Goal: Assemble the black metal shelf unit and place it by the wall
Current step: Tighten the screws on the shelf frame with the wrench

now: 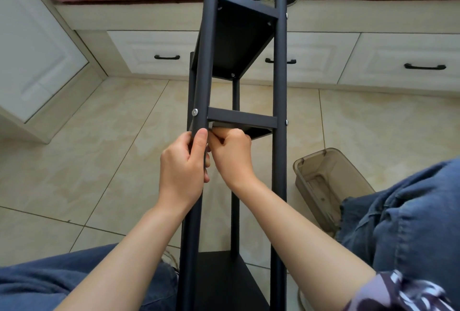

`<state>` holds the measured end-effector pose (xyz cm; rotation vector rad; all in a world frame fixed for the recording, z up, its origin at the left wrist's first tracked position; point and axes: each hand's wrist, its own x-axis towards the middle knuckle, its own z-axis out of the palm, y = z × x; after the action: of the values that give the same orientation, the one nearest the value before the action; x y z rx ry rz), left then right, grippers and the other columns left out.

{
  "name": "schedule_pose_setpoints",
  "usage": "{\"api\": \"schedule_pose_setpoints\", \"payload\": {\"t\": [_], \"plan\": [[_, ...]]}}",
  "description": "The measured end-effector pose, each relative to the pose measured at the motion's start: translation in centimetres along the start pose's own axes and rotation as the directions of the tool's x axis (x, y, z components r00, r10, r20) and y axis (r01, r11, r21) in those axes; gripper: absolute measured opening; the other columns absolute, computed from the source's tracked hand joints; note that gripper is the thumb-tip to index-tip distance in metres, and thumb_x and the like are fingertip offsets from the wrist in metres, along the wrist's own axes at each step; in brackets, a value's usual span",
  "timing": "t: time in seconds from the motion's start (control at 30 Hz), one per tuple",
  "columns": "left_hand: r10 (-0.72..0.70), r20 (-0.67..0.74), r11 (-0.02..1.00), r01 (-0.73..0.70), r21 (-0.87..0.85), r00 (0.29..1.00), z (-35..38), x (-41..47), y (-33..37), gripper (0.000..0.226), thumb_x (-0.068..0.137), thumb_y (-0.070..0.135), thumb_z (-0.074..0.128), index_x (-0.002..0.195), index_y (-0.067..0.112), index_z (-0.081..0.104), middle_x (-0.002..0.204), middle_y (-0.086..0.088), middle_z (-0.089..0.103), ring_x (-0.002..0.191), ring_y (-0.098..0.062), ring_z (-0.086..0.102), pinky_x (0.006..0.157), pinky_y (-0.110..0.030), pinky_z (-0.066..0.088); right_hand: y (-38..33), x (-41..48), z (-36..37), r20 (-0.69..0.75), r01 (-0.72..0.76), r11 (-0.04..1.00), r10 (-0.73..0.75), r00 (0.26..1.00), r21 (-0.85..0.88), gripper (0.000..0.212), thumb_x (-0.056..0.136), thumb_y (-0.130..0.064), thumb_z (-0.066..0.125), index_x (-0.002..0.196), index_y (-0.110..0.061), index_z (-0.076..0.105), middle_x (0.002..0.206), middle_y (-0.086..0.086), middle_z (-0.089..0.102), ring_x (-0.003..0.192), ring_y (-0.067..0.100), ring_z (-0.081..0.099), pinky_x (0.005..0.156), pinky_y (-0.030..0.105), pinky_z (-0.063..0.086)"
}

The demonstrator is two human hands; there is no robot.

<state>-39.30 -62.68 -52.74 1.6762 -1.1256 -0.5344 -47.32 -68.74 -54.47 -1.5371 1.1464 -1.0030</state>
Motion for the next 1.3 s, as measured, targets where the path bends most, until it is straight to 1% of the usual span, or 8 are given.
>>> {"api": "schedule_pose_setpoints", "payload": {"t": [0.13, 0.23, 0.37, 0.67, 0.73, 0.87, 1.07, 1.3], "plan": [[-0.011, 0.0, 1.0, 0.011, 0.002, 1.0, -0.1, 0.1, -0.1, 0.041, 0.105, 0.037, 0.048, 0.074, 0.012, 0.056, 0.057, -0.001, 0.056, 0.04, -0.014, 0.054, 0.045, -0.025, 0.043, 0.0, -0.5, -1.1, 0.053, -0.005, 0.985, 0.014, 0.998, -0.17, 0.025, 0.099, -0.02, 0.055, 0.088, -0.009, 0.075, 0.077, 0.004, 0.071, 0.074, 0.02, 0.066, 0.074, 0.042, 0.056], [-0.016, -0.003, 1.0, 0.016, 0.018, 1.0, -0.2, 0.1, -0.1, 0.041, 0.102, 0.041, 0.05, 0.076, 0.01, 0.058, 0.059, -0.004, 0.058, 0.041, -0.015, 0.056, 0.047, -0.028, 0.045, -0.8, -1.4, -2.9, 0.103, -0.024, 0.97, 0.051, 0.993, -0.243, 0.025, 0.1, -0.019, 0.053, 0.093, -0.009, 0.074, 0.077, 0.004, 0.07, 0.072, 0.018, 0.065, 0.071, 0.037, 0.056], [-0.027, -0.034, 0.999, 0.028, 0.046, 0.999, -0.3, 0.1, -0.1, 0.041, 0.099, 0.04, 0.057, 0.076, 0.006, 0.056, 0.059, -0.006, 0.06, 0.042, -0.017, 0.058, 0.05, -0.037, 0.051, -2.6, -1.8, -5.9, 0.097, -0.038, 0.925, 0.081, 0.992, -0.377, 0.027, 0.094, -0.021, 0.055, 0.075, -0.01, 0.071, 0.061, 0.001, 0.057, 0.062, 0.019, 0.055, 0.057, 0.031, 0.042], [0.002, -0.048, 0.99, 0.004, 0.139, 0.999, -0.5, -0.4, 0.1, 0.02, 0.095, 0.028, 0.065, 0.077, 0.027, 0.057, 0.052, -0.001, 0.058, 0.053, -0.024, 0.062, 0.052, -0.026, 0.045, -6.2, 3.1, -13.6, 0.081, -0.035, 0.829, 0.097, 0.992, -0.557, 0.023, 0.088, -0.016, 0.058, 0.075, -0.008, 0.075, 0.072, 0.005, 0.062, 0.072, 0.018, 0.052, 0.059, 0.03, 0.04], [0.012, -0.041, 0.99, -0.006, 0.139, 0.999, -0.5, -0.6, 0.1, 0.021, 0.096, 0.027, 0.065, 0.077, 0.025, 0.057, 0.051, 0.0, 0.057, 0.05, -0.022, 0.062, 0.049, -0.022, 0.043, -5.6, 3.9, -14.4, 0.067, -0.119, 0.86, 0.175, 0.982, -0.496, 0.022, 0.09, -0.018, 0.059, 0.076, -0.011, 0.075, 0.087, 0.007, 0.065, 0.084, 0.02, 0.054, 0.066, 0.03, 0.042], [0.028, -0.039, 0.989, -0.022, 0.147, 0.999, -0.6, -0.8, 0.1, 0.021, 0.096, 0.026, 0.064, 0.076, 0.02, 0.058, 0.052, -0.003, 0.058, 0.049, -0.022, 0.061, 0.052, -0.031, 0.048, -5.3, 4.9, -14.7, 0.13, -0.49, 0.87, 0.493, 0.86, -0.056, 0.02, 0.093, -0.023, 0.062, 0.076, -0.017, 0.072, 0.11, 0.004, 0.061, 0.098, 0.021, 0.058, 0.086, 0.033, 0.049], [0.037, -0.022, 0.991, -0.034, 0.132, 0.999, -0.4, -1.1, 0.5, 0.016, 0.094, 0.024, 0.066, 0.08, 0.023, 0.06, 0.051, 0.003, 0.056, 0.048, -0.019, 0.06, 0.049, -0.028, 0.046, -5.3, 5.9, -14.5, 0.225, -0.532, 0.778, 0.483, 0.846, 0.334, 0.022, 0.096, -0.025, 0.059, 0.084, -0.017, 0.075, 0.112, 0.0, 0.063, 0.108, 0.027, 0.064, 0.096, 0.043, 0.051], [0.022, -0.04, 0.997, -0.019, 0.075, 0.999, -0.7, -0.3, 0.8, 0.019, 0.095, 0.024, 0.068, 0.08, 0.013, 0.062, 0.055, -0.011, 0.057, 0.039, -0.014, 0.055, 0.042, -0.02, 0.042, -7.1, 6.2, -14.2, 0.244, -0.463, 0.798, 0.396, 0.885, 0.385, 0.021, 0.095, -0.031, 0.059, 0.092, -0.021, 0.078, 0.107, 0.002, 0.047, 0.086, 0.019, 0.051, 0.08, 0.035, 0.048]]}}
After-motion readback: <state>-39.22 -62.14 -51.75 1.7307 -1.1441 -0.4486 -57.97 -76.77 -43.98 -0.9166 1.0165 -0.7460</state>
